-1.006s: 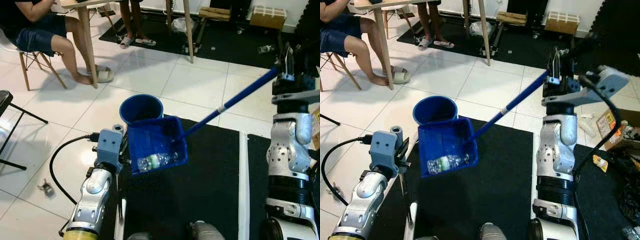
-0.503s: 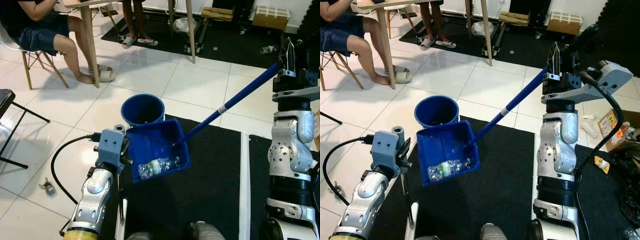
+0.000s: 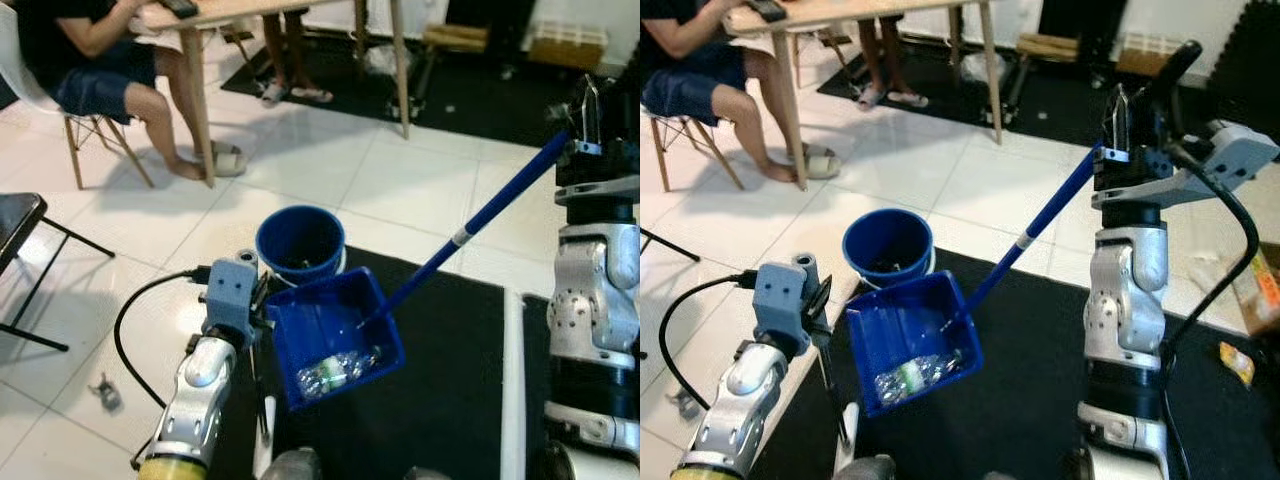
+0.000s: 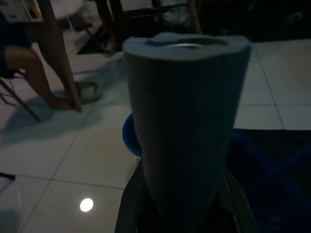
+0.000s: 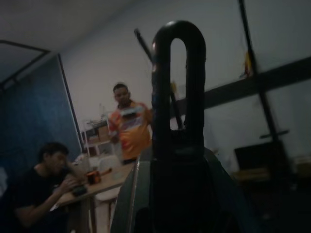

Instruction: Sweep floor

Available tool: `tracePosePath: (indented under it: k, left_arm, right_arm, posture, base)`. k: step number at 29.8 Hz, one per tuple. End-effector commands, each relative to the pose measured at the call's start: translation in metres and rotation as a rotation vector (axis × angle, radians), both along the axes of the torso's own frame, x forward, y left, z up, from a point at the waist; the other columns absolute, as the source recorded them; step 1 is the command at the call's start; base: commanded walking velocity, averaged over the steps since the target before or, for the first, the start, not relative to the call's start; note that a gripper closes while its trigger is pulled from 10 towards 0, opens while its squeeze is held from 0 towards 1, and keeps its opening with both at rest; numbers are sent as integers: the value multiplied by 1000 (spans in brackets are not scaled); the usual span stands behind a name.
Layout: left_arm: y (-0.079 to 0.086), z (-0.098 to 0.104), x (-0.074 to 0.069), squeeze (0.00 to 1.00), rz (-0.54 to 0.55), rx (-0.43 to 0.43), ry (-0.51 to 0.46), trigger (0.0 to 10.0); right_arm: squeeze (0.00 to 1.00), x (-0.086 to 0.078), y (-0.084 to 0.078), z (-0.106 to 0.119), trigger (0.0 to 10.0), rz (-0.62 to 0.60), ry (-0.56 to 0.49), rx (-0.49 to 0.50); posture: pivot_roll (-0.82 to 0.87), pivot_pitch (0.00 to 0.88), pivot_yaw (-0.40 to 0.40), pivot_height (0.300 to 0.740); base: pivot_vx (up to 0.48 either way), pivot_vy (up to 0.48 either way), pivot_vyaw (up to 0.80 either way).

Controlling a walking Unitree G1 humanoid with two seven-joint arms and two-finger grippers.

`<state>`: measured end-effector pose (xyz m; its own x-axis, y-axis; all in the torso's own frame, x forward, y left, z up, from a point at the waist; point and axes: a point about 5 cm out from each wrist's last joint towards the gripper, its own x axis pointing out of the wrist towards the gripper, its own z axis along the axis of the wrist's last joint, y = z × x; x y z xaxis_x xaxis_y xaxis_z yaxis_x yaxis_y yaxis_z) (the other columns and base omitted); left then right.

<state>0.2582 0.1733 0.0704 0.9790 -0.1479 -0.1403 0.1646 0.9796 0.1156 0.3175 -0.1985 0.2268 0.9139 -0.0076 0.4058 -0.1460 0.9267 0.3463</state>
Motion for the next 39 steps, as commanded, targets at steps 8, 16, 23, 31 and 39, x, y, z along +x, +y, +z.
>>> tracePosePath:
  k: [8, 16, 23, 31, 39]
  left_arm:
    - [0, 3, 1, 0, -4, 25, -16, 10000]
    - [0, 2, 2, 0, -3, 24, -16, 10000]
    - [0, 2, 2, 0, -3, 26, -15, 10000]
    - [0, 1, 3, 0, 0, 25, -9, 10000]
    - [-1, 1, 2, 0, -7, 16, -7, 10000]
  right_arm:
    - [0, -2, -4, 7, 10000, -10, -25, 4]
    - [0, -2, -4, 7, 10000, -5, -24, 2]
    - [0, -1, -4, 6, 10000, -3, -21, -1]
    - [0, -1, -4, 5, 10000, -3, -17, -4]
    - [0, -2, -4, 4, 10000, -6, -13, -5]
  posture:
    - [60, 33, 31, 740]
    - [59, 28, 29, 740]
    - [58, 28, 27, 740]
    - [58, 27, 28, 740]
    - [55, 32, 30, 740]
  base:
    - [480, 0, 0]
    - [480, 0, 0]
    - [430, 0, 0]
    - [153, 0, 0]
    - [0, 0, 0]
